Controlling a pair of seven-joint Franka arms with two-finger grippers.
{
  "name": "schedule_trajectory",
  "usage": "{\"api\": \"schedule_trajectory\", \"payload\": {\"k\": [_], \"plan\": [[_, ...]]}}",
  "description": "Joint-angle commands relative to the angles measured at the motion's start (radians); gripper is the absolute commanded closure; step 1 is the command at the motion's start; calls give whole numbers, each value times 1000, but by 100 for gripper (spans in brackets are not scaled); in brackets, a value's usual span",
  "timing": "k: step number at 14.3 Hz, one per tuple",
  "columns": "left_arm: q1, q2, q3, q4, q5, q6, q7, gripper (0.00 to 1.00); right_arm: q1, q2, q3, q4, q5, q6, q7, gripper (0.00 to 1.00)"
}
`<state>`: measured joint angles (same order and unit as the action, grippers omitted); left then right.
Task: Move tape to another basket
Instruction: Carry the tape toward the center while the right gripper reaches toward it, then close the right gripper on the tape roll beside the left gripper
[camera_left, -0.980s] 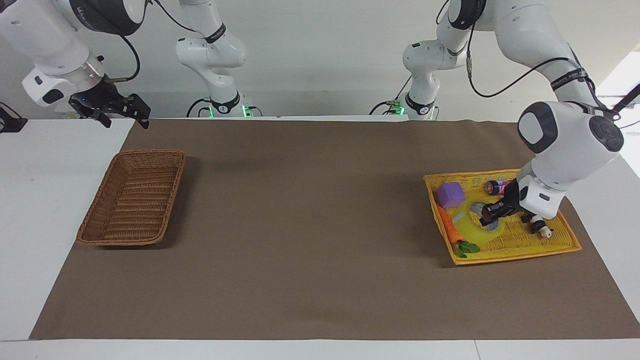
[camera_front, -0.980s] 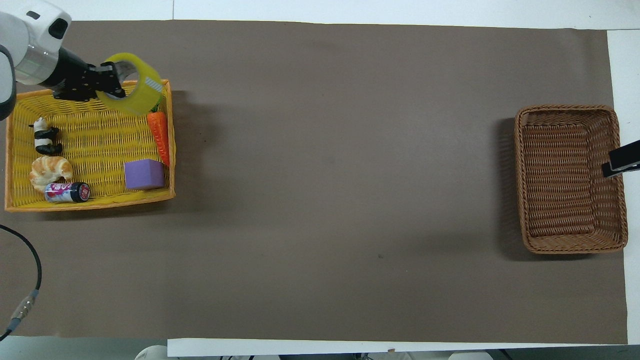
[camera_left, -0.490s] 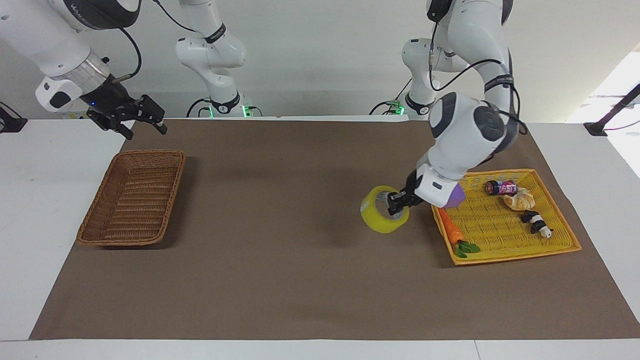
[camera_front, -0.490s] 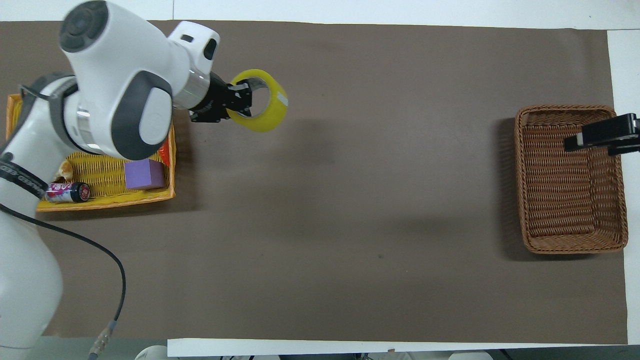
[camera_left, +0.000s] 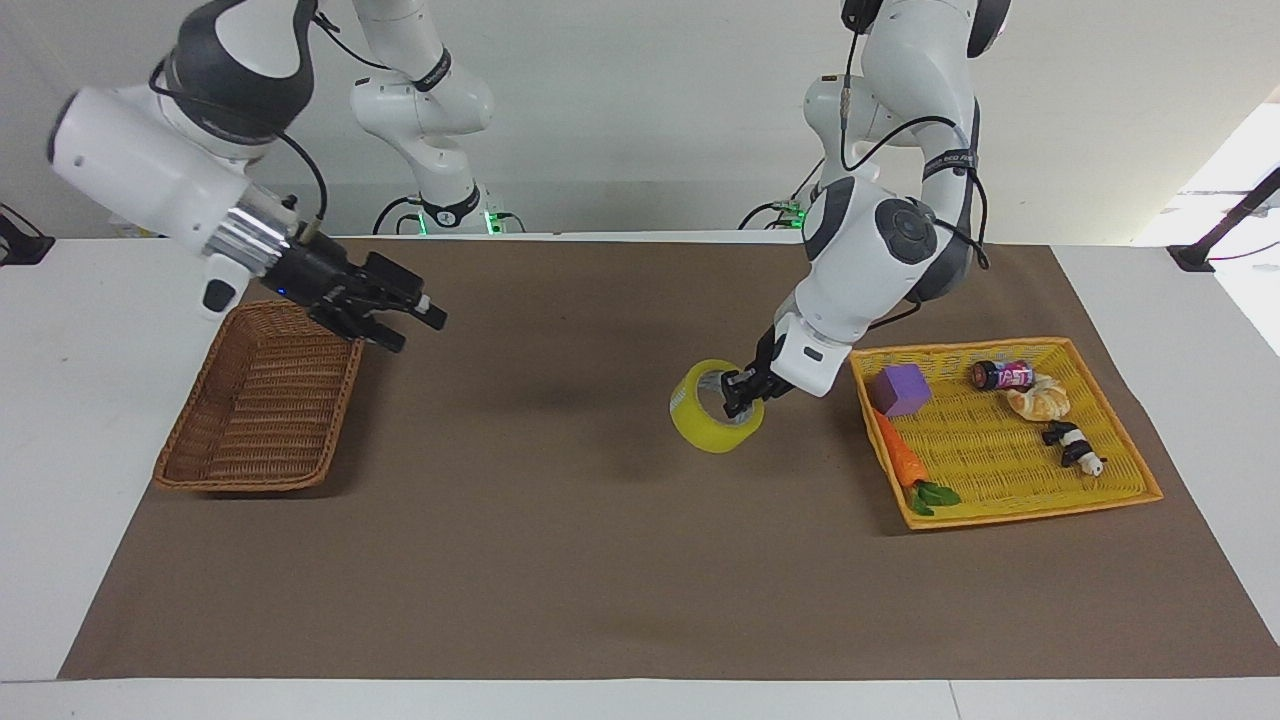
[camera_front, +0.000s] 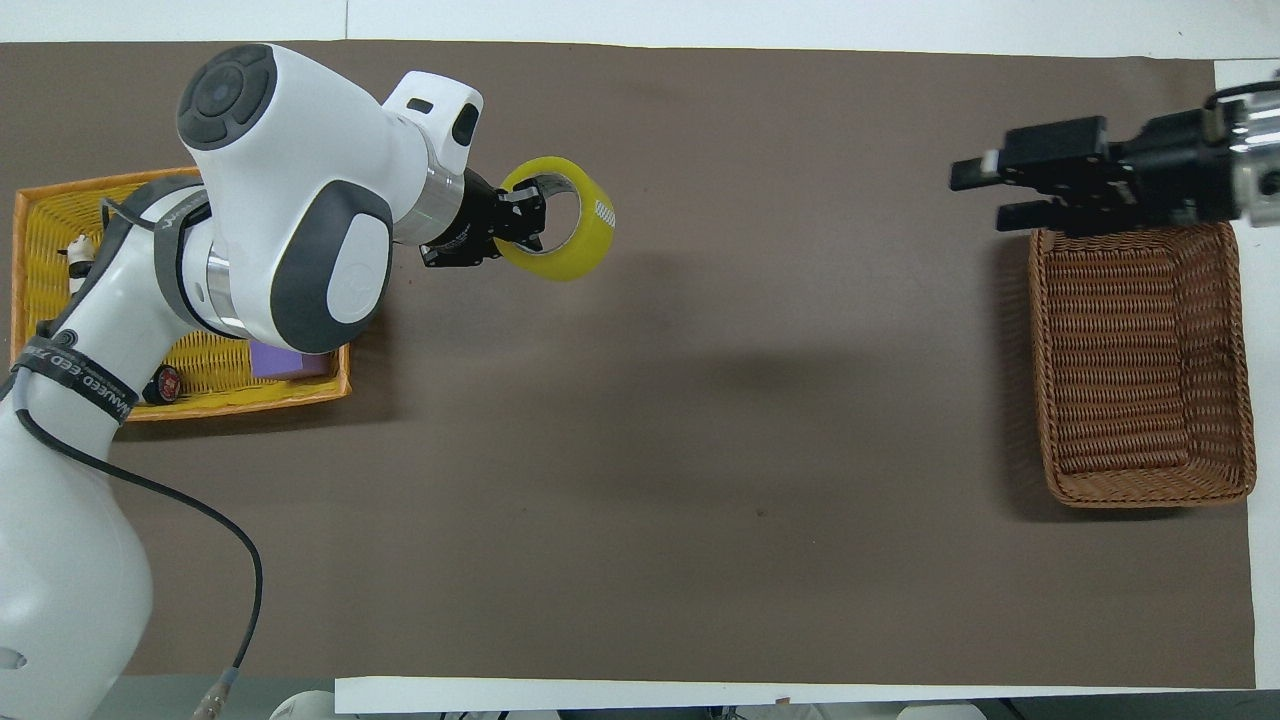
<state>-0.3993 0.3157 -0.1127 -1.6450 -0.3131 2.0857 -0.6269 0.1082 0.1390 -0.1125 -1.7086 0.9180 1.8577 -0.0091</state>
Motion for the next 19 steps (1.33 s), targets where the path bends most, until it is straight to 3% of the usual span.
{"api": "schedule_trajectory", "payload": {"k": [1,5,9,13,19], "plan": [[-9,-36,11,-39,-24,22,4,100,57,71,1,-2,206,98,12,1],[-30,-41,11,-47,-24,24,3,100,163,109,1,-2,260,184,-26,1],[-45,-43,13,-47,-24,25,-2,100,174,120,2,-8,288,178,-44,1],[-56,-43,13,-47,-24,33,-4,100,249,209,2,-6,415,184,-195,1],[-61,-43,11,-47,-24,34,-4,100,291,206,2,-29,481,179,-294,1]]}}
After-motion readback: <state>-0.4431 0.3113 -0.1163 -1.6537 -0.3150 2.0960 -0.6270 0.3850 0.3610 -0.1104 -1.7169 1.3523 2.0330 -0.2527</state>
